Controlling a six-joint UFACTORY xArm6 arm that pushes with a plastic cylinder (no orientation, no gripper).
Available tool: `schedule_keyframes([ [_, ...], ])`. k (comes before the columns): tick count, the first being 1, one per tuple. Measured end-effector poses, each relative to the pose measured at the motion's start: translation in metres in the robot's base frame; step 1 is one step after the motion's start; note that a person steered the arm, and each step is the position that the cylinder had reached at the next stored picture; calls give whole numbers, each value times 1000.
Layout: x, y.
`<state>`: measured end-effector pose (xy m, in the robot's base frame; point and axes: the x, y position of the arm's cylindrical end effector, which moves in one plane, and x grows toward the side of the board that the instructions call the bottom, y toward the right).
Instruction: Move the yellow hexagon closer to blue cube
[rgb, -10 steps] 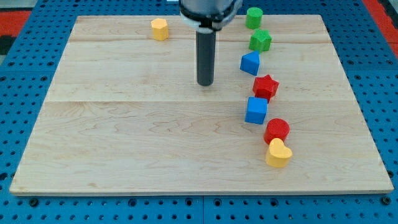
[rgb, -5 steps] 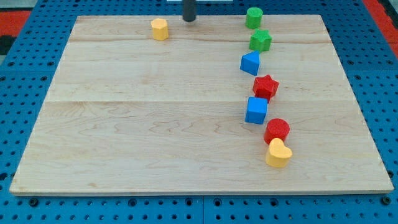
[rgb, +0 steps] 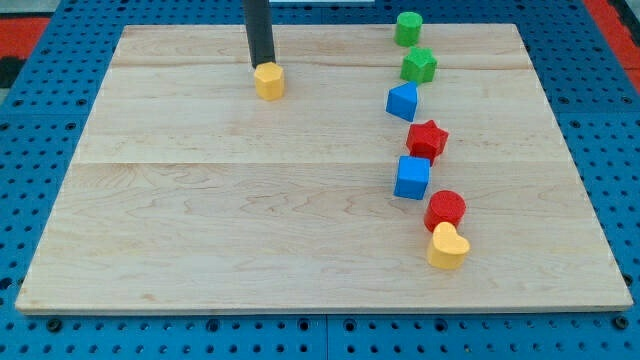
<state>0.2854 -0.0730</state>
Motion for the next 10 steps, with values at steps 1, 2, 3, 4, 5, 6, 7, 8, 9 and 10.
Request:
schedule_keyframes([
  [1,29,1],
  [2,54,-6],
  [3,82,-10],
  [4,105,-19],
  [5,118,-10],
  [6,98,0],
  [7,79,35],
  [8,80,61],
  [9,70,64],
  [10,71,76],
])
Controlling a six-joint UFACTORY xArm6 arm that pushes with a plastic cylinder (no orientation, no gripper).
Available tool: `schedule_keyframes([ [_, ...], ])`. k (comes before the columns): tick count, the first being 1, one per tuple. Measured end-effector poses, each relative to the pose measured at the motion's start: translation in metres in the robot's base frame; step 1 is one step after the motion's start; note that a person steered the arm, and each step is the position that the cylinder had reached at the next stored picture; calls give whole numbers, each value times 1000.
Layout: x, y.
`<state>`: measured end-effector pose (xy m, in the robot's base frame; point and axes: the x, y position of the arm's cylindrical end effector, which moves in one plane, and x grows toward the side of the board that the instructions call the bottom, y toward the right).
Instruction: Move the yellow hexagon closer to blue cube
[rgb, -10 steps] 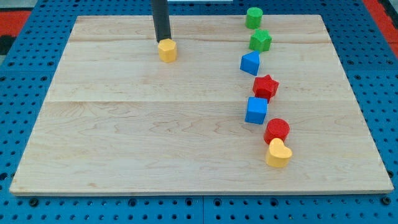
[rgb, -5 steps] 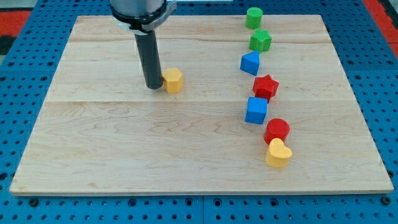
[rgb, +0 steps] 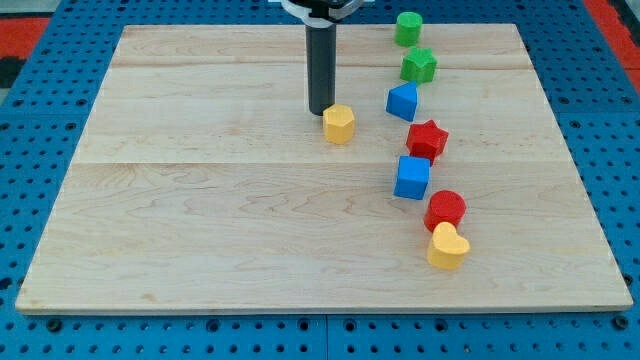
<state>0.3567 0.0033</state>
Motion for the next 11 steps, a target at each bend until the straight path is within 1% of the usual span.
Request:
schedule_keyframes([
  [1,25,13],
  [2,59,24],
  [3,42,29],
  [4,36,58],
  [5,46,64],
  [6,46,31],
  [7,72,29],
  [9,59,37],
  [10,73,64],
  [11,75,76],
])
